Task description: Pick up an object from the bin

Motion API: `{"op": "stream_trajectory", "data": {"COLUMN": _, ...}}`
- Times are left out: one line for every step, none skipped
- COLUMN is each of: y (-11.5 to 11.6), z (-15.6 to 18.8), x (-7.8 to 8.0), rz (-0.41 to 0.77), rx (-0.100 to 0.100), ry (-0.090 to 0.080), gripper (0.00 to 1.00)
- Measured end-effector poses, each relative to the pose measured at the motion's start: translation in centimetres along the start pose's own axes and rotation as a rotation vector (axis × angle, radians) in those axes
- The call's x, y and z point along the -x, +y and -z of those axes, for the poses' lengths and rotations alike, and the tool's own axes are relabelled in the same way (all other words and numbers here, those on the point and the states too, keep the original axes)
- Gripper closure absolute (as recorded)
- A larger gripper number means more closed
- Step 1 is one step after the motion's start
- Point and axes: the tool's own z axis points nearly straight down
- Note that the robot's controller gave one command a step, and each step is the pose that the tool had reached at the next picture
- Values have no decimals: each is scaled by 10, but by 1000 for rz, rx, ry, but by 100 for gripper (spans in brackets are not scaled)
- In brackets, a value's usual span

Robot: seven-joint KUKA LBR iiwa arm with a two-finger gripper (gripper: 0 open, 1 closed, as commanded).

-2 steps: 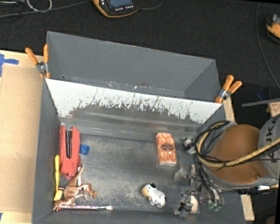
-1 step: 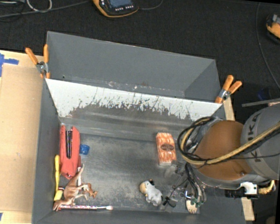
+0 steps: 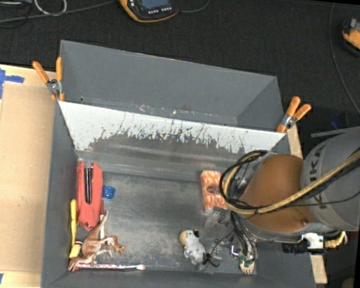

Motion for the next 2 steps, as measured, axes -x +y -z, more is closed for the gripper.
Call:
{"op": "stream_trajectory", "data": {"y": 24, "z": -12, "x": -4, "rz": -162, "rx": 0, "ry": 2, "gripper": 0}}
{"op": "stream_trajectory", "data": {"y": 15, "z": -3, "x": 1, "rz": -49, "rx": -2, "ry": 0, "gripper": 100}}
